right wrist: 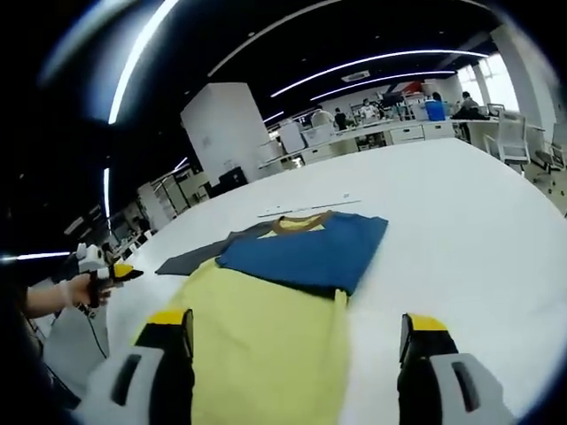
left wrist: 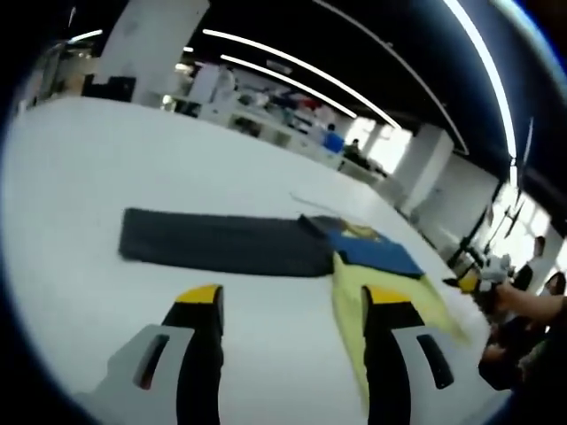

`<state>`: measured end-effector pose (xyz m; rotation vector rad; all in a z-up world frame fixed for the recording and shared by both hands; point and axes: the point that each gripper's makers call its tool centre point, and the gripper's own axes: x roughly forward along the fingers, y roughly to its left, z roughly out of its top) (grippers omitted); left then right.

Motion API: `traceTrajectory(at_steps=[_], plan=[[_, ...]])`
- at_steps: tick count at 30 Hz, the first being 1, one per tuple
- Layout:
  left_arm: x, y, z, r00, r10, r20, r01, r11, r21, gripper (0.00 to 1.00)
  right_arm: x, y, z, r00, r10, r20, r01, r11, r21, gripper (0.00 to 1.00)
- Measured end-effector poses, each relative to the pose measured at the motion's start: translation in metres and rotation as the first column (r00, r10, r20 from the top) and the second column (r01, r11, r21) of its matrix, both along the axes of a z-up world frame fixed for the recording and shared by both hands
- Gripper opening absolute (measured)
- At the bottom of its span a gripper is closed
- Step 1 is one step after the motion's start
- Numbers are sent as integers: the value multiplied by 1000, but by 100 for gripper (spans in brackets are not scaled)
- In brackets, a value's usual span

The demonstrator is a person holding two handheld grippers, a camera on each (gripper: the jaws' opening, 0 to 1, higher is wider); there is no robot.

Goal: Fold the garment on the visible template until the final outline fits inside the template.

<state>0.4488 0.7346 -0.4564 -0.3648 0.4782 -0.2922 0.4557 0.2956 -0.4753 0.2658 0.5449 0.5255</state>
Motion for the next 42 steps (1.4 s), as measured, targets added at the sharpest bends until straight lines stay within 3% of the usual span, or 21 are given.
traceTrajectory(at_steps=[4,7,12,16,18,23,26,30,38,42], plan=[[15,44,-8,988,150,-38,-151,988,-22,57,-2,-3,-2,1000,-14,-8,14,1000,21,98],[22,66,-13,980,193,-39,-193,981,9,57,-6,-6,-3,1000,-16,-9,16,1000,17,98],[35,90,-29,964,254,-83,-257,966,-36,57,-10,-9,-6,999,-22,-32,23,999,26,97],[37,99,-42,954,278,-115,-280,960,2,55,-10,-12,-4,999,-32,-32,33,999,28,97],[39,104,-45,935,328,-133,-334,942,-28,55,-10,-12,-2,999,-34,-29,35,999,27,96],[43,105,-48,932,334,-143,-338,941,-2,54,-12,-17,0,999,-41,-31,42,999,19,96],[45,106,-46,927,347,-140,-354,935,-31,51,-14,-19,1,998,-47,-32,48,999,13,95],[46,109,-50,923,356,-149,-362,932,-19,39,-16,-20,1,998,-50,-35,50,999,9,95],[46,128,-60,896,411,-169,-423,905,-44,10,-20,-20,-2,998,-40,-43,39,999,-17,94],[48,133,-63,886,426,-182,-447,890,-90,1,-20,-20,-2,998,-40,-47,39,999,-20,94]])
